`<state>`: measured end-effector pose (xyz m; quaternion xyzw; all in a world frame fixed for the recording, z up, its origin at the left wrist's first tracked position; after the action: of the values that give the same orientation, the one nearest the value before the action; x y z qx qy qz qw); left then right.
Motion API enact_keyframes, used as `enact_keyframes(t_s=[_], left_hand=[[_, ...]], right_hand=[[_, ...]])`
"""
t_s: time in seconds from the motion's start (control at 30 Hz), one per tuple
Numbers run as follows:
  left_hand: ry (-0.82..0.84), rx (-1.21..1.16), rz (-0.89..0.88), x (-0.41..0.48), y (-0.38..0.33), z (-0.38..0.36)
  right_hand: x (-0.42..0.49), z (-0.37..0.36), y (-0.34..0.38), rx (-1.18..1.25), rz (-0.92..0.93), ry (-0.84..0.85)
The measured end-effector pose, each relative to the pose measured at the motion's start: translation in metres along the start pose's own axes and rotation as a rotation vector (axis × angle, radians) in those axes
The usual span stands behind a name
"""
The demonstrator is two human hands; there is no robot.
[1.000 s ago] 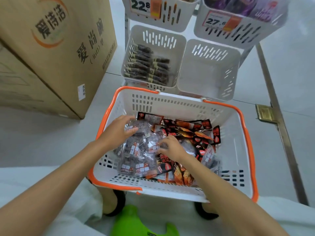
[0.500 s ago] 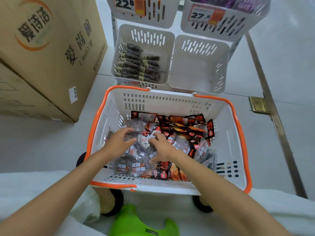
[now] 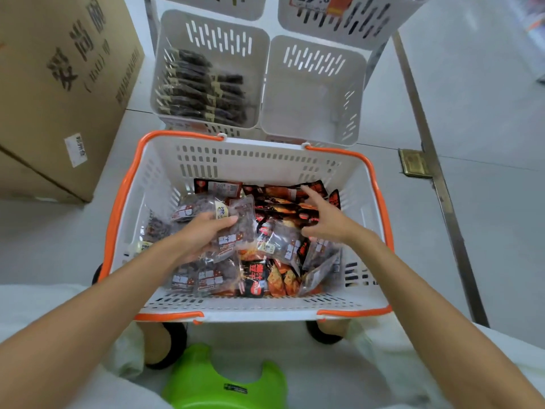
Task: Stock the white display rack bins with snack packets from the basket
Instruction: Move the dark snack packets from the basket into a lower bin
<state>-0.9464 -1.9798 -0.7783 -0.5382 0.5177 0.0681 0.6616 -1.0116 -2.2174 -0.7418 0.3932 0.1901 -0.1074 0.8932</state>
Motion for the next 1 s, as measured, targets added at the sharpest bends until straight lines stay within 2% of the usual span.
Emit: enact_keyframes(t_s=[0.07,0.13,0.2,0.3,0.4,0.47,0.53,0.6,0.7,0.77,0.87,0.93,1.0], left_hand=[[0.018,0.027,0.024,-0.003,0.002,-0.001],[0.004,0.025,0.026,-0.001,0.008,0.002],[-0.006,-0.041,-0.005,-0.006,0.002,0.001],[-0.025,-0.067,-0.047,-0.012,-0.009,0.004],[0.116,0.046,-0.075,-0.024,-0.022,-0.013],[0.058,0.034,-0.140,-0.026,-0.030,-0.001],[-0.045,-0.128,-0.171,-0.029,-0.032,0.021],[-0.098,-0.260,-0.198,-0.034,-0.035,0.040],[0.005,-0.333,-0.223,-0.037,-0.043,0.043],[0.051,-0.291,-0.205,-0.040,-0.047,0.044],[0.098,-0.273,-0.214,-0.042,-0.059,0.055],[0.102,-0.214,-0.243,-0.044,-0.069,0.066],[0.132,-0.092,-0.236,-0.043,-0.079,0.066]], right_hand=[[-0.012,-0.007,-0.048,-0.210,-0.138,0.115],[-0.017,-0.012,-0.064,-0.304,-0.152,0.102],[-0.011,-0.012,-0.032,-0.175,-0.047,0.025],[0.003,-0.007,0.051,0.046,0.178,-0.034],[0.015,-0.017,0.116,0.104,0.308,-0.047],[0.023,-0.014,0.133,0.198,0.306,-0.117],[0.029,-0.001,0.134,0.282,0.252,-0.201],[0.034,0.005,0.127,0.322,0.167,-0.211],[0.037,-0.022,0.120,0.374,0.051,-0.076],[0.039,-0.026,0.114,0.463,-0.006,-0.134],[0.042,-0.009,0.132,0.605,0.113,-0.186],[0.043,0.009,0.161,0.396,0.275,-0.157],[0.045,0.013,0.194,0.031,0.437,-0.113]])
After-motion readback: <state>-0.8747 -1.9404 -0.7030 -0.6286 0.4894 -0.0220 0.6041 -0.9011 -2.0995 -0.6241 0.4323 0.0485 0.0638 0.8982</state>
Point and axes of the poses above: each hand's wrist, its own x-axis towards the middle knuckle, its own z-axis out of the back of the hand, y = z × x, the point moved 10 cm from there along x, towards the middle knuckle, and after that the axes turned 7 degrees about z, right-handed, at the moved point
